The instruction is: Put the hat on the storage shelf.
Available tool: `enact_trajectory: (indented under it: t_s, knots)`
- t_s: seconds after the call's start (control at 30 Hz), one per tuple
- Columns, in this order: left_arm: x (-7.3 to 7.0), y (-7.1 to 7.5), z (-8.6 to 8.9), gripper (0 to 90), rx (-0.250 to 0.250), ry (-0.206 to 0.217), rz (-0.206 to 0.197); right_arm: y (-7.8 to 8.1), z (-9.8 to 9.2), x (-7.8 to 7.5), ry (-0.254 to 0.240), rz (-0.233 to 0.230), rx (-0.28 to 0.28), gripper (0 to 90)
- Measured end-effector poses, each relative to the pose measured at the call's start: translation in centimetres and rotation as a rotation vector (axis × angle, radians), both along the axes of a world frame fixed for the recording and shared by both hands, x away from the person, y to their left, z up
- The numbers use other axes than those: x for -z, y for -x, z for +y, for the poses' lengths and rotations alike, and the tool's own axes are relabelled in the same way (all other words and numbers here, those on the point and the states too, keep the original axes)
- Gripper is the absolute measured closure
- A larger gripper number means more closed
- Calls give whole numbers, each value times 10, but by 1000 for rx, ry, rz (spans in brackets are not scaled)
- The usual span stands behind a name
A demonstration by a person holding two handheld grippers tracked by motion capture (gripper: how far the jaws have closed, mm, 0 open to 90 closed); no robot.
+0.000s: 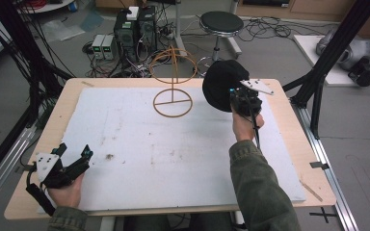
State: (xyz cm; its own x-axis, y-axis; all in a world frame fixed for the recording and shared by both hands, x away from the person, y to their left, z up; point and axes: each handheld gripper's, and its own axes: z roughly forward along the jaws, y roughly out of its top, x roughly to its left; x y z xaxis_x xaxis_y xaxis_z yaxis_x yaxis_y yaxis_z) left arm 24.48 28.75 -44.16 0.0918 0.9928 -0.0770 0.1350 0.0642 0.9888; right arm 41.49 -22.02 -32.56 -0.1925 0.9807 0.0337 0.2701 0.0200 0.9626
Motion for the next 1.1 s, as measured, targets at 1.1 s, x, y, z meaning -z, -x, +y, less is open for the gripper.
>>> enact_trajectory:
  t_s: [1.1]
  knots:
    - [2, 3, 7, 202, -23, 7, -4, -26, 58, -75, -67, -178, -88, 877]
